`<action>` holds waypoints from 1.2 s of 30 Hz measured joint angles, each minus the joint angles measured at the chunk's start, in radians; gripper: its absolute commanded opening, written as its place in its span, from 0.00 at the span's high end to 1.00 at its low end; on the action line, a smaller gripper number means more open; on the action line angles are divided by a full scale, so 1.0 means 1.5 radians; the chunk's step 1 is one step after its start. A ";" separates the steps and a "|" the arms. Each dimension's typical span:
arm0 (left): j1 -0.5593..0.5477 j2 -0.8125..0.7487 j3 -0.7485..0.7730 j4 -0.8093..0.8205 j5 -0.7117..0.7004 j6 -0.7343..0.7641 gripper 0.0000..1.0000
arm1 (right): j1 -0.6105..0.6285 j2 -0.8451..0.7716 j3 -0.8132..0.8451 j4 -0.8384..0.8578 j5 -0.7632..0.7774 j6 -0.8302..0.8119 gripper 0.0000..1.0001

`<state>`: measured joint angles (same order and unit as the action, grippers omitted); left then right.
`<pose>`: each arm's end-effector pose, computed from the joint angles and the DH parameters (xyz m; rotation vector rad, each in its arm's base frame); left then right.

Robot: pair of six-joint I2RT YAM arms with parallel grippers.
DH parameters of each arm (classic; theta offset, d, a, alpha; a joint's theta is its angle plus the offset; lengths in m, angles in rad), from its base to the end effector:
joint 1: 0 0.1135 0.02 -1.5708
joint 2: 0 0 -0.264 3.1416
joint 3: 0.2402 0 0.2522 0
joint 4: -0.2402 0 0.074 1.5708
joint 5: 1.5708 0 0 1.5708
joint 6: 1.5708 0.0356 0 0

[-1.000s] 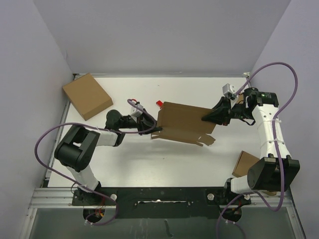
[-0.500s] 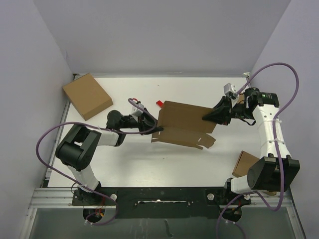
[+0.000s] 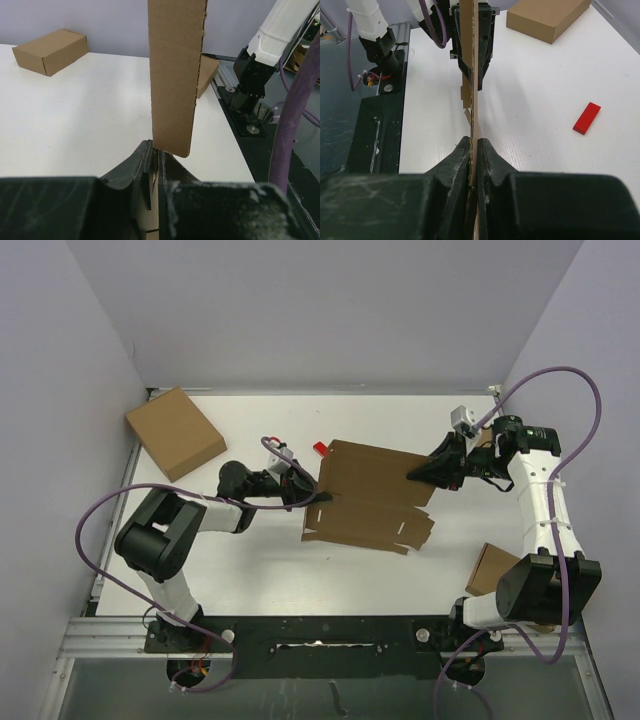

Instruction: Fold the paper box

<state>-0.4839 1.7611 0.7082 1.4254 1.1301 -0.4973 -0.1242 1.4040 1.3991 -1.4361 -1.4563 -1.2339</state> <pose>0.2739 -0.1804 0.2221 1.0744 1.1729 -1.4561 0.2341 0.0064 0.3552 -1.0586 1.5059 1.2000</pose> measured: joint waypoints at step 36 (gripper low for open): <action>0.236 -0.182 -0.173 -0.320 -0.304 -0.276 0.41 | -0.028 0.039 0.139 0.509 0.073 0.868 1.00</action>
<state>-0.1295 1.4879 0.4488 0.9455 0.6746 -0.9112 -0.1665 1.4624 1.6077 -0.6727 -1.3460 0.0685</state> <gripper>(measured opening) 0.592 0.040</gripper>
